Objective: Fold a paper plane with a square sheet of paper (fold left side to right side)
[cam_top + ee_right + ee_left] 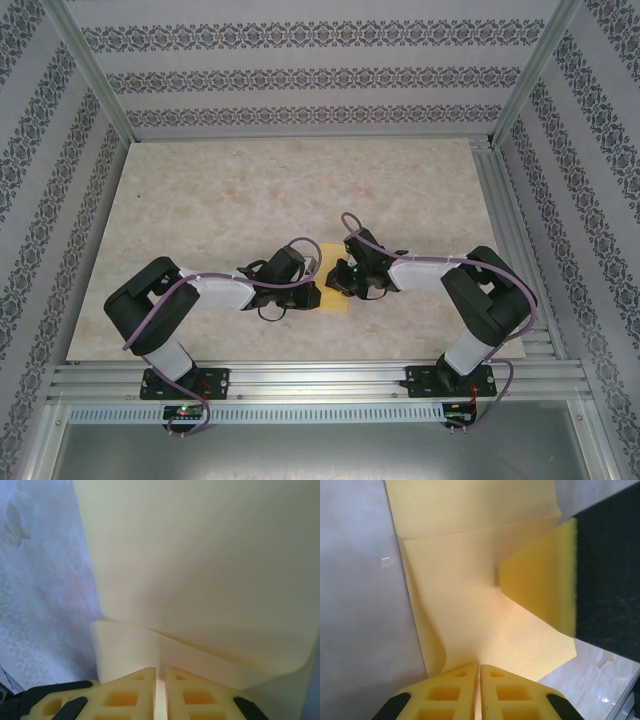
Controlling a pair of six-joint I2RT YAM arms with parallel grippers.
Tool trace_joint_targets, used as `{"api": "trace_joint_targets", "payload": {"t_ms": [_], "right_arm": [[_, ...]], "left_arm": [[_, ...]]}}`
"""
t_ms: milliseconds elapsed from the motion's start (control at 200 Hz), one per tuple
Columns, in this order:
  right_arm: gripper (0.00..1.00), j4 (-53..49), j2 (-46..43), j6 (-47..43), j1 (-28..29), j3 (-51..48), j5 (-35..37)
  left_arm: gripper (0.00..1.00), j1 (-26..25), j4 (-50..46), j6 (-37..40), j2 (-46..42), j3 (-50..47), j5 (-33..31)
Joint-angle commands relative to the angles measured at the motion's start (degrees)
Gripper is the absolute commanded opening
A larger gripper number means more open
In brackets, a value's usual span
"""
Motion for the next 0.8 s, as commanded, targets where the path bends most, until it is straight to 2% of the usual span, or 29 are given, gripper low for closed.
{"api": "trace_joint_targets", "payload": {"t_ms": [0, 150, 380, 794], "right_arm": [[0.14, -3.5, -4.1, -1.9, 0.4, 1.6, 1.7], [0.11, -1.8, -5.4, -0.3, 1.2, 0.1, 0.4], [0.05, 5.1, -2.4, 4.1, 4.0, -1.9, -1.1], [0.05, 4.1, 1.8, 2.5, 4.2, -2.4, 1.0]], "left_arm": [[0.13, -1.2, -0.2, -0.2, 0.4, -2.4, -1.5], [0.13, -1.9, 0.1, -0.7, 0.4, -2.5, -2.0], [0.12, -2.6, -0.1, -0.7, 0.8, -1.8, -2.5], [0.12, -2.9, -1.4, -0.6, 0.7, -1.5, -3.0]]}}
